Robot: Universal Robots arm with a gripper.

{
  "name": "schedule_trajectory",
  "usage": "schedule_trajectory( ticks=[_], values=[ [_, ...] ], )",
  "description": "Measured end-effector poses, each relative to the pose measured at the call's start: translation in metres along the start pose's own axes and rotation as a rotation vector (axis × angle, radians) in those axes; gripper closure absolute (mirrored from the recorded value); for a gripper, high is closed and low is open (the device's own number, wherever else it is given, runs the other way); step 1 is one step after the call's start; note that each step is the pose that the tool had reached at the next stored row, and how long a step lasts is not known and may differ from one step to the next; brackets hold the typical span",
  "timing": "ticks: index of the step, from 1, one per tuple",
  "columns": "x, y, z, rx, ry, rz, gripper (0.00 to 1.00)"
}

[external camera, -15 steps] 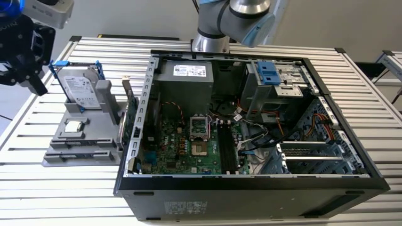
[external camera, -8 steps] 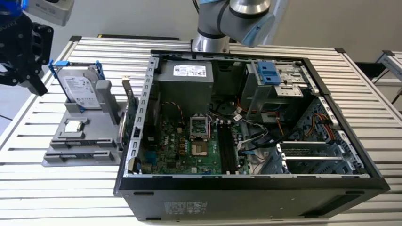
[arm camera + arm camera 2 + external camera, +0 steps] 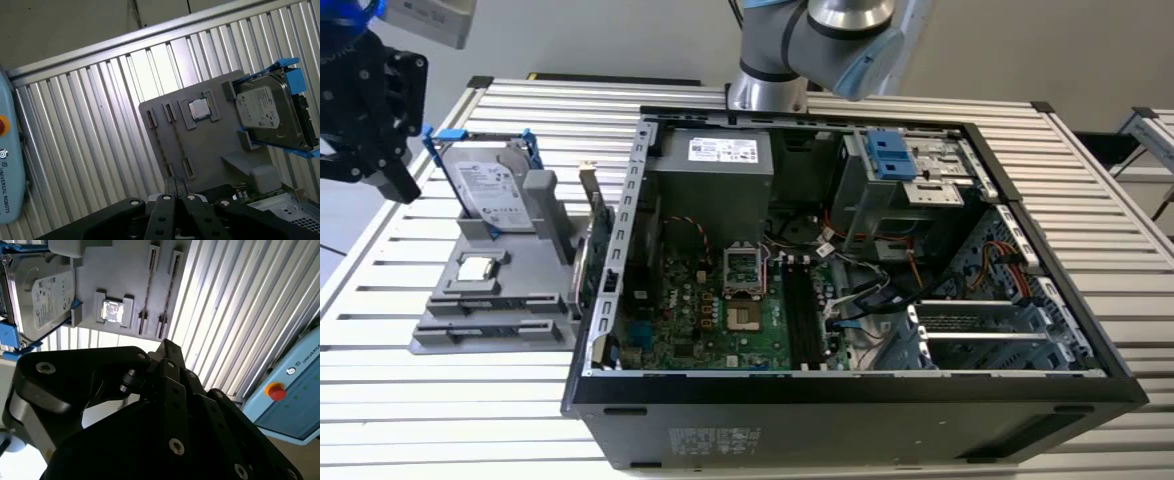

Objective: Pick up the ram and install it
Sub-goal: 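Pick up the ram and move it above insertion slot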

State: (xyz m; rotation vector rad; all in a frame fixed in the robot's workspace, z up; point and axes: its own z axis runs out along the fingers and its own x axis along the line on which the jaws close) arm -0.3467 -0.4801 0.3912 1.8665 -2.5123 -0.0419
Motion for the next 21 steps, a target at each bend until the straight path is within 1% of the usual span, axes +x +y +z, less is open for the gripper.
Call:
schedule_trajectory(
  ticks=[6, 21],
  values=[
    [0.0000, 0.0000, 0.0000, -0.0006, 0.0026, -0.092, 1.00],
    [0.0000, 0.0000, 0.0000, -0.0022, 0.0096, -0.341, 1.00]
  ],
)
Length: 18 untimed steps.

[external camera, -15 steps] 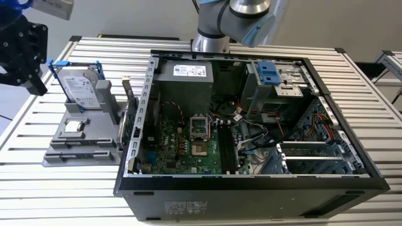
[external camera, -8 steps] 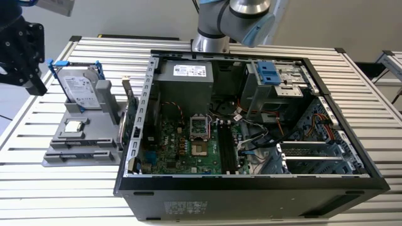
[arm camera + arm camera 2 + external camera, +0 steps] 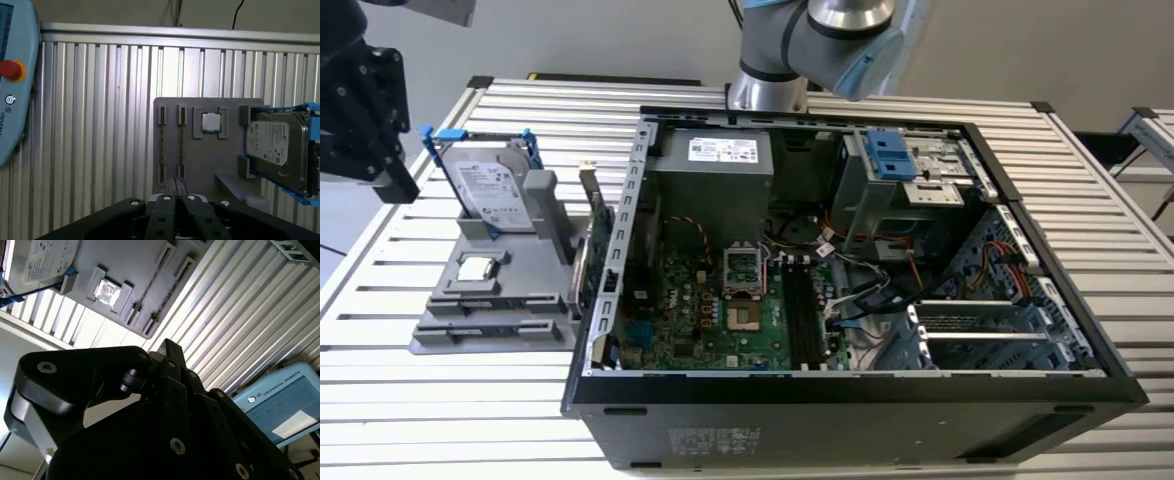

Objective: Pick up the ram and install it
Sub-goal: 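Pick up the ram and move it above insertion slot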

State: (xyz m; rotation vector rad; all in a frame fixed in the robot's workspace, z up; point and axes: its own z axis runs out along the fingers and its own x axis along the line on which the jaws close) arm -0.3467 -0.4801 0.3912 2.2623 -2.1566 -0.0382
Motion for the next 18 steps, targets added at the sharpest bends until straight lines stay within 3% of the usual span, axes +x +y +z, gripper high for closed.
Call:
schedule_trajectory(
  ticks=[9, 18],
  values=[
    [0.0000, 0.0000, 0.0000, -0.0009, 0.0033, -0.116, 1.00],
    [0.0000, 0.0000, 0.0000, -0.0009, 0.0037, -0.127, 1.00]
  ],
)
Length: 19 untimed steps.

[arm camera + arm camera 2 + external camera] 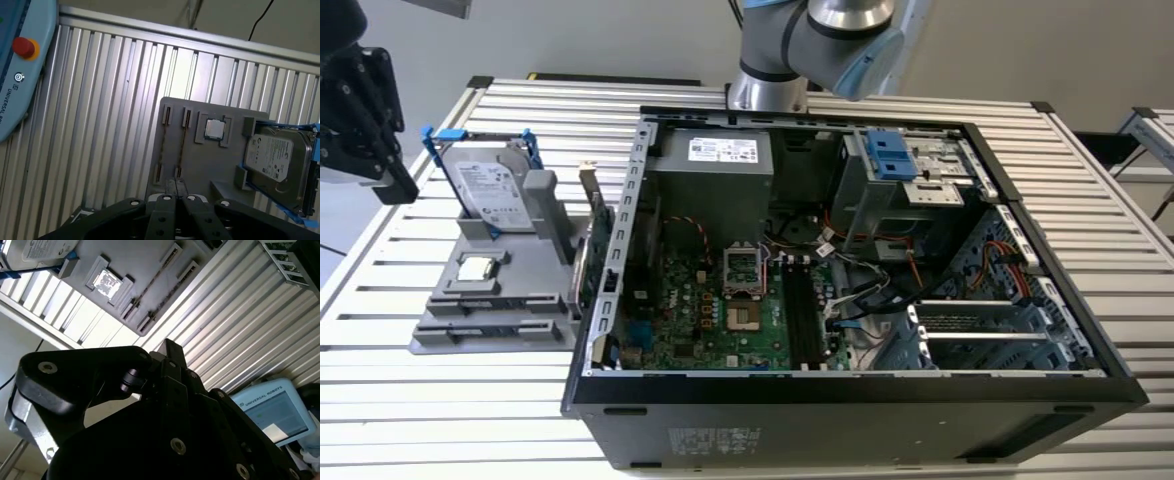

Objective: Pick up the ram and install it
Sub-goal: 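Pick up the ram and move it above insertion slot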

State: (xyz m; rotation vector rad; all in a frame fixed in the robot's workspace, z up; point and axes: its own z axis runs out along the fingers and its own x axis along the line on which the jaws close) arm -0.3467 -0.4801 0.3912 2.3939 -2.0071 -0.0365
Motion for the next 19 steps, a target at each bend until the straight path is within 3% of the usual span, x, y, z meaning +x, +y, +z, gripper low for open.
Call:
schedule_trajectory(
  ticks=[1, 2, 14, 19],
  values=[
    [0.0000, 0.0000, 0.0000, 0.0000, 0.0000, 0.000, 1.00],
    [0.0000, 0.0000, 0.0000, 0.0000, 0.0000, -0.001, 0.00],
    [0.0000, 0.0000, 0.0000, -0.0001, 0.0001, -0.002, 0.00],
    [-0.0001, 0.0004, 0.0009, 0.0002, -0.0009, 0.036, 0.00]
  ],
)
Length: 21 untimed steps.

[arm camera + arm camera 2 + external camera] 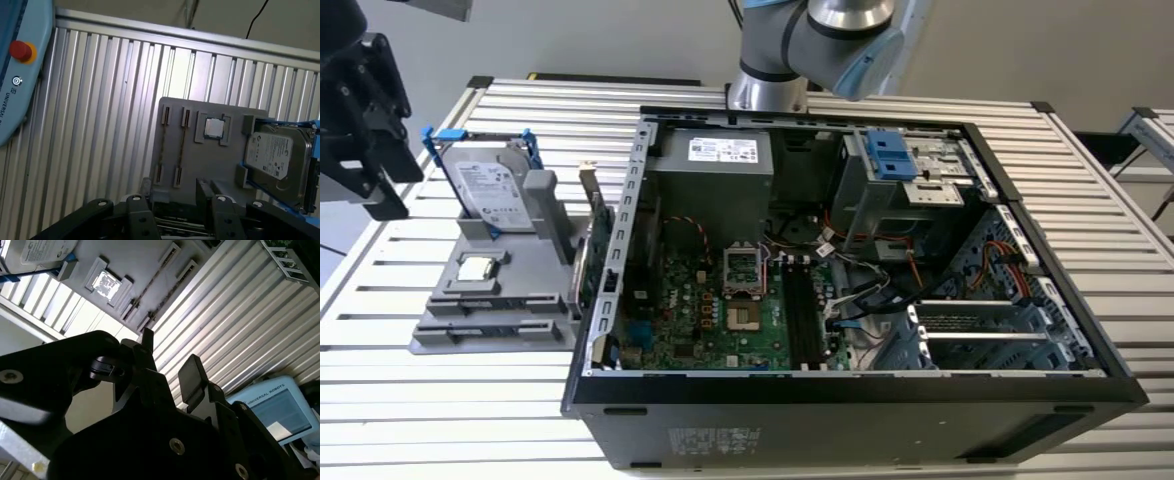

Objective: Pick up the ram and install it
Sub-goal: 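Pick up the ram and move it above insertion slot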

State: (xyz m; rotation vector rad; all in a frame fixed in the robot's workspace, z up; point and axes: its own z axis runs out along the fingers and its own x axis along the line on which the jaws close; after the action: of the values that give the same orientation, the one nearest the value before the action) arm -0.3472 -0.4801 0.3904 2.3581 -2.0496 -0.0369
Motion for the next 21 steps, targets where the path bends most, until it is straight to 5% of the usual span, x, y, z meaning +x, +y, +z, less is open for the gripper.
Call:
schedule_trajectory(
  ticks=[8, 21],
  values=[
    [0.0000, 0.0002, 0.0042, 0.0005, -0.0017, 0.061, 0.00],
    [-0.0002, -0.0001, 0.0132, 0.0015, -0.0019, 0.076, 0.00]
  ],
)
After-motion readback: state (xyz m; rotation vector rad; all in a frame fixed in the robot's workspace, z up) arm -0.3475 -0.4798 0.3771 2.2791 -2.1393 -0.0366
